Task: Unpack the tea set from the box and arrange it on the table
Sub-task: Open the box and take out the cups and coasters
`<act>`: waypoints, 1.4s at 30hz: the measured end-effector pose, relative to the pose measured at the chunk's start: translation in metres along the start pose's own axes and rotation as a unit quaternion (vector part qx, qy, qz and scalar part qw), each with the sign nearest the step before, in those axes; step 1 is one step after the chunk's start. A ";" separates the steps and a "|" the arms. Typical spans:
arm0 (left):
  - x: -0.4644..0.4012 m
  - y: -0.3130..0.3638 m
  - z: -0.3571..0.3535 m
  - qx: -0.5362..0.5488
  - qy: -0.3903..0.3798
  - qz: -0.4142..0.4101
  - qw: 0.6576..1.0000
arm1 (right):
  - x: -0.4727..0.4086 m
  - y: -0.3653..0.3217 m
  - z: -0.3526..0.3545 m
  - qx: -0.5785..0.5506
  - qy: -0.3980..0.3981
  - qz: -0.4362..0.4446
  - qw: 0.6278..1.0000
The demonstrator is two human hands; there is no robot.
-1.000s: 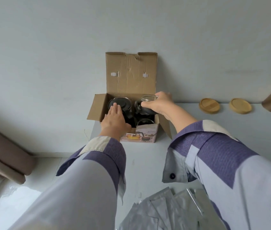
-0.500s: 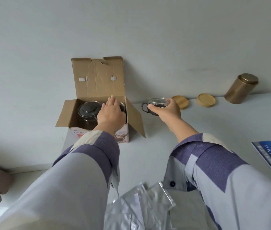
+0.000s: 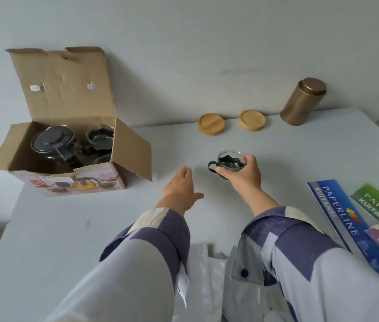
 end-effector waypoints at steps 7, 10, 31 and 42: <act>-0.009 -0.002 -0.035 -0.020 -0.058 0.020 0.998 | -0.030 0.019 -0.016 -0.002 -0.010 0.021 1.000; -0.011 0.000 -0.038 -0.026 -0.054 0.017 0.998 | -0.036 0.022 -0.019 -0.002 -0.001 0.033 0.999; 0.008 0.006 -0.003 -0.022 -0.019 0.002 1.000 | -0.008 -0.043 -0.010 0.308 -0.129 0.033 0.942; 0.059 -0.125 0.163 0.014 0.260 0.050 0.964 | 0.085 -0.184 -0.159 0.283 -0.237 0.286 0.884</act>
Point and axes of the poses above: each hand's wrist, its own x-axis away from the middle knuckle, its own z-axis out of the back of the hand, y = z × x, the point moved 8 cm from there along -x, towards the middle knuckle, and after that the axes turned 3 degrees about -x, right-handed, at the moved point
